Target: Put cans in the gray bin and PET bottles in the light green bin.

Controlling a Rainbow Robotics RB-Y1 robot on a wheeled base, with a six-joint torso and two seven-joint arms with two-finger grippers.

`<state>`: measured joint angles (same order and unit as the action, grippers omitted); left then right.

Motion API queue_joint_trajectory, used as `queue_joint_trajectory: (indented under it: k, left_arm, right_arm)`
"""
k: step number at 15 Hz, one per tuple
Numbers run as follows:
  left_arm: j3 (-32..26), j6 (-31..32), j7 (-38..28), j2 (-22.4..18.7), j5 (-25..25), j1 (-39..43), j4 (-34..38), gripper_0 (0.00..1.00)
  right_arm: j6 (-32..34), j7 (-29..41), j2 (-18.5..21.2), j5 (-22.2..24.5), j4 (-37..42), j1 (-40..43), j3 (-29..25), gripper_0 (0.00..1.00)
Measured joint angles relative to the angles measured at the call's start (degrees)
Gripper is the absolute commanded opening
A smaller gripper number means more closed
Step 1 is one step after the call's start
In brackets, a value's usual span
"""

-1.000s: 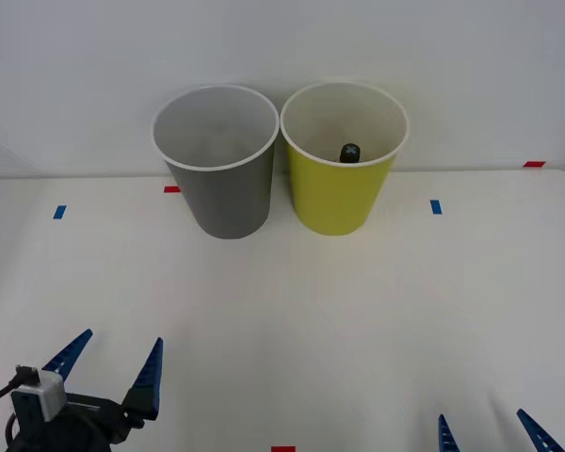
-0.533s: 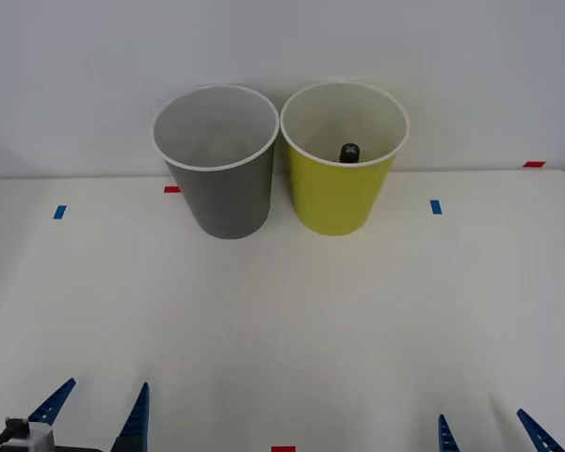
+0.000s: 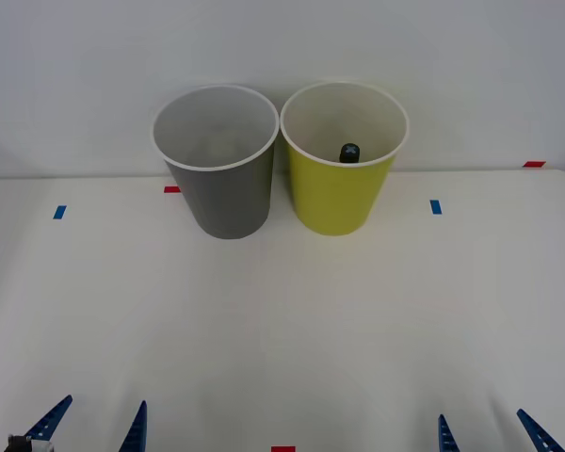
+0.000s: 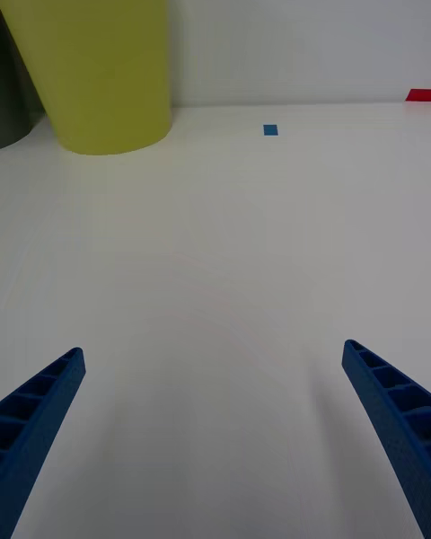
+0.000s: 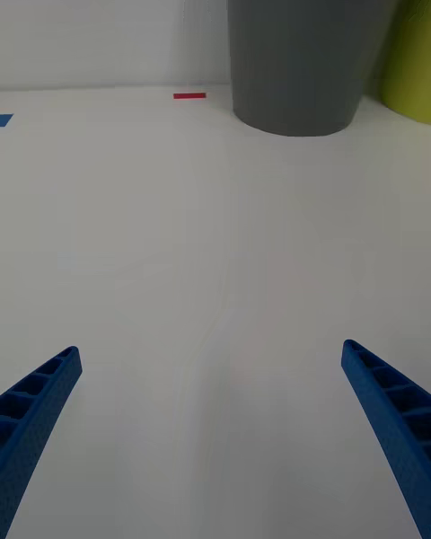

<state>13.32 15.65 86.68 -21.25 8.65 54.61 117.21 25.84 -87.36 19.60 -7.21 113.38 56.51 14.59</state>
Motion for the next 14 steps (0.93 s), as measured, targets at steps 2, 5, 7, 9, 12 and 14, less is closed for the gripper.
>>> queue_joint_trajectory:
  k: [2,5,7,9,12,14]
  left_arm:
    - [0.1,0.1,0.11,0.27,-0.33,0.51,-0.17,1.0]
    - [0.14,1.22,0.32,1.1,-0.8,0.77,-1.25,1.0]
    - [0.32,2.81,0.51,1.9,-1.36,1.43,-1.96,1.0]
    - [0.52,3.26,0.72,2.45,-1.73,2.11,-2.13,1.0]
    - [0.56,3.33,0.72,2.18,-1.65,2.4,-2.16,1.0]
    - [0.57,3.34,0.69,2.11,-1.58,2.43,-2.16,1.0]
  right_arm:
    - [0.0,0.0,0.0,0.0,0.0,0.0,0.0,1.0]
    - [0.0,0.0,0.0,0.0,0.0,0.0,0.0,1.0]
    - [0.0,0.0,0.0,0.0,0.0,0.0,0.0,1.0]
    - [0.0,0.0,0.0,0.0,0.0,0.0,0.0,1.0]
    - [0.0,0.0,0.0,0.0,0.0,0.0,0.0,1.0]
    - [0.0,0.0,0.0,0.0,0.0,0.0,0.0,1.0]
